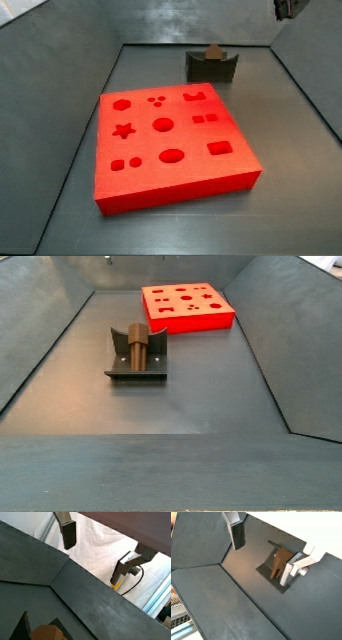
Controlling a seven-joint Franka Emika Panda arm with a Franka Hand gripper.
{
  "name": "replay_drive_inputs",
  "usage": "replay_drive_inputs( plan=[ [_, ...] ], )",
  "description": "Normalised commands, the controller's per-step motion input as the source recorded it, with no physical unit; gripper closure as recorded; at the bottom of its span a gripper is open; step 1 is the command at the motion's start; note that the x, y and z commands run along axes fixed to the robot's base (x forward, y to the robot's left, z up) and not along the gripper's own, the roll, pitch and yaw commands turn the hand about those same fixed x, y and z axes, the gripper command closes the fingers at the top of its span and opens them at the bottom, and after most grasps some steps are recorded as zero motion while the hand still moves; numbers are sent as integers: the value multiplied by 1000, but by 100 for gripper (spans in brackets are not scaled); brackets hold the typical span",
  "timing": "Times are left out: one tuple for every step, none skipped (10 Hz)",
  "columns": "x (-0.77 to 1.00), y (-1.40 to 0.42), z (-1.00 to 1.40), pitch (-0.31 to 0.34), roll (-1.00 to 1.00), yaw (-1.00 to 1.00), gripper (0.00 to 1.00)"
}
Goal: Pick up the 3 prong object. Move up. Place the 3 prong object on the fixture. Regrasp the 3 prong object. Move to above the board. Insert the 3 prong object.
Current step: Regrasp the 3 prong object.
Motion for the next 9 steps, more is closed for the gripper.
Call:
replay_drive_inputs(
  plan=[
    [176, -47, -41, 42, 146, 89, 0],
    [172, -46, -43, 47, 142, 90, 0],
    [168, -46, -42, 52, 138, 92, 0],
    [64, 69, -1000, -70, 50, 95, 0],
    [63, 70, -1000, -68, 51, 98, 0],
    [64, 62, -1000, -77, 53, 67, 0],
    [66, 59, -1000, -82, 50, 52, 0],
    [72, 55, -1000, -86, 37, 27, 0],
    [77, 52, -1000, -85, 36, 11, 0]
  ],
)
